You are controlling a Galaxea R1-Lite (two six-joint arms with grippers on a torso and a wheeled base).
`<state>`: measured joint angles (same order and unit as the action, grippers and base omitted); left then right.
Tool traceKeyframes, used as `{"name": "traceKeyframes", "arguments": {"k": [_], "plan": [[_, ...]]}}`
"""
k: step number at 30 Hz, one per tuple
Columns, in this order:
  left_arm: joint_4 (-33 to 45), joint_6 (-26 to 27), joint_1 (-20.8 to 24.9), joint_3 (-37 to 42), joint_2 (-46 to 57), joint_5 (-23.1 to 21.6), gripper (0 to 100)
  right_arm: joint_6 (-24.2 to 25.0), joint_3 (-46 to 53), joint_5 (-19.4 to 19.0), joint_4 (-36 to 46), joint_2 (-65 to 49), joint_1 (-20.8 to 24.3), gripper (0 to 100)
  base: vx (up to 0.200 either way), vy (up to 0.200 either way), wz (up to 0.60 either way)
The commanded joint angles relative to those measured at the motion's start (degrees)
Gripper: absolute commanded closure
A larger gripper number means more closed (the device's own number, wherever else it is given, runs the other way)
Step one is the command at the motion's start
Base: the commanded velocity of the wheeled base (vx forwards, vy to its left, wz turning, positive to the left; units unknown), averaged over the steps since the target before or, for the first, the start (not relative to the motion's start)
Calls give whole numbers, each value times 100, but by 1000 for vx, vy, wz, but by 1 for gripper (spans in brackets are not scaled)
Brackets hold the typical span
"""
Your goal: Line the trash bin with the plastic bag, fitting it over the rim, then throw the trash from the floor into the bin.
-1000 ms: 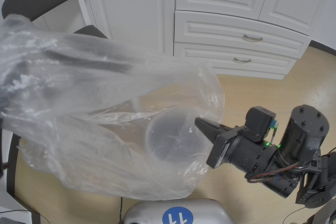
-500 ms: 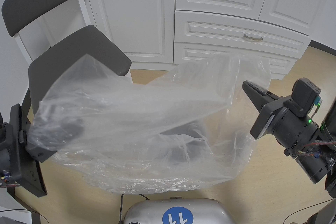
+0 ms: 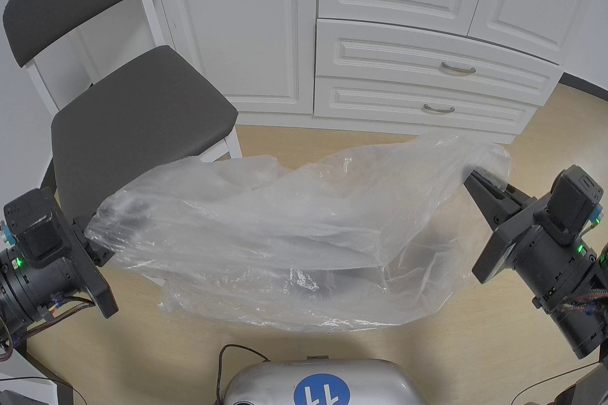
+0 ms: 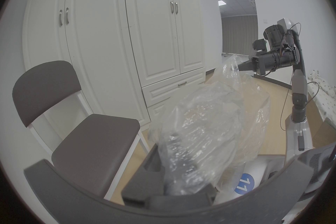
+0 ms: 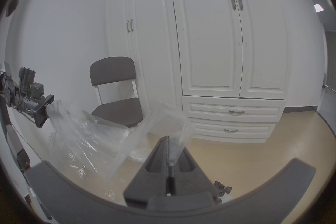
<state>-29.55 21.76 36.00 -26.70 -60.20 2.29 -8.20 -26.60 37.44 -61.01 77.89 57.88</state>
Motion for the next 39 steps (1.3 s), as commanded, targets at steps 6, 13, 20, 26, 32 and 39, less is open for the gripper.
{"name": "traceKeyframes", "arguments": {"k": [6,13,20,26,32,39], "plan": [[19,179,-23,42,166,201,100,-349,419,27,2,-54,-40,100,0,0,0],[46,241,-40,51,377,492,100,-683,691,27,2,-28,-277,100,0,0,0],[230,250,-163,42,342,500,100,-876,814,141,2,-72,-488,100,0,0,0],[380,259,-172,15,351,773,100,-1008,902,334,2,-81,-629,100,0,0,0],[380,373,-163,15,342,1028,100,-1140,955,475,2,-81,-770,100,0,0,0],[380,373,-163,15,360,1028,100,-1210,1025,537,11,-72,-778,100,0,0,0]]}}
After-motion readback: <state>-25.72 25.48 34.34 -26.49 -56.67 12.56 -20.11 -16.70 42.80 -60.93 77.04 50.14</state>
